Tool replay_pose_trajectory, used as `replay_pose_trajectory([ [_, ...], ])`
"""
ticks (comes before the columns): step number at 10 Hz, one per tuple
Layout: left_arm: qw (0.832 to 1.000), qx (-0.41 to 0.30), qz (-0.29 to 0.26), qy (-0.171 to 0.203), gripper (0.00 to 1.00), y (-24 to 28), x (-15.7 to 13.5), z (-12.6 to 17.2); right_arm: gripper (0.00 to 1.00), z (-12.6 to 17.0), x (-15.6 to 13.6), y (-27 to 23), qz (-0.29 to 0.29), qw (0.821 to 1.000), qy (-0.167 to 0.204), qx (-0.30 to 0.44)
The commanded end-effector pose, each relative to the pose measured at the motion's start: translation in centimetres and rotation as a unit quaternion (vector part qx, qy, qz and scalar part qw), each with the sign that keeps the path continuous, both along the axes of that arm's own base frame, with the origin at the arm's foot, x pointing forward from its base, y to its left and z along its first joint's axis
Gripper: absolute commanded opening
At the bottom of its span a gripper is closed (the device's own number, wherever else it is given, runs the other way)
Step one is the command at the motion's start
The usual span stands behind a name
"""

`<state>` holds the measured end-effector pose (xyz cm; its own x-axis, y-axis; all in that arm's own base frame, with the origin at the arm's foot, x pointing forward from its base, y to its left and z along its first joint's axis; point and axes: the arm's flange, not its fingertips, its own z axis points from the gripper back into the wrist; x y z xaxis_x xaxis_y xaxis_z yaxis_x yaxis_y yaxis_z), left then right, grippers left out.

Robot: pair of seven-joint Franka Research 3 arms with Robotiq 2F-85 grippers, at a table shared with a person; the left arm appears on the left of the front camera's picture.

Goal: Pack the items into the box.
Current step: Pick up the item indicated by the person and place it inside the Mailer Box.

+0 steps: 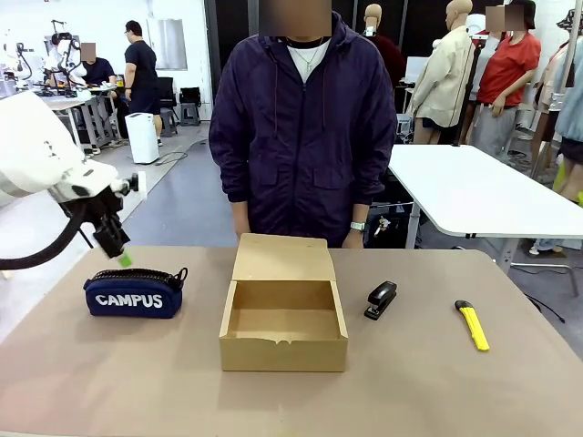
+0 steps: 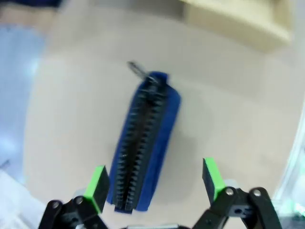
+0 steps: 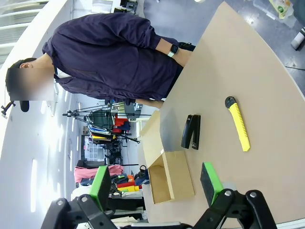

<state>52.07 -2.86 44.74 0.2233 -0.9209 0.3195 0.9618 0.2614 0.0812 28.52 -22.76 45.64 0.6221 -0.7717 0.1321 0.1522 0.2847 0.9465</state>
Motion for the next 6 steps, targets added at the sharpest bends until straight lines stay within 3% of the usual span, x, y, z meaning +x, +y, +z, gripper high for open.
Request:
replay_pose_trajectory([
  [1, 0.931, 0.092, -0.353, -0.033, 1.0, 1.2, 0.0, -0.3, 1.0, 0.0, 0.1, -0.1, 0.001, 1.0, -0.008, -0.001],
  [2, 0.935, 0.075, -0.339, -0.068, 1.0, 0.9, 0.3, 0.2, 1.0, 0.0, 0.1, -0.1, 0.001, 1.0, -0.008, -0.001],
  [3, 0.996, 0.018, -0.084, 0.006, 1.0, 0.1, -0.4, -0.7, 1.0, 0.0, 0.1, -0.1, 0.001, 1.0, -0.008, -0.001],
  [5, 0.996, 0.018, -0.084, 0.006, 1.0, 0.1, -0.4, -0.7, 1.0, 0.0, 0.1, -0.1, 0.001, 1.0, -0.008, -0.001],
  [6, 0.989, 0.034, -0.143, 0.002, 1.0, 0.3, -0.6, -0.8, 1.0, 0.0, 0.1, -0.1, 0.001, 1.0, -0.008, -0.001],
])
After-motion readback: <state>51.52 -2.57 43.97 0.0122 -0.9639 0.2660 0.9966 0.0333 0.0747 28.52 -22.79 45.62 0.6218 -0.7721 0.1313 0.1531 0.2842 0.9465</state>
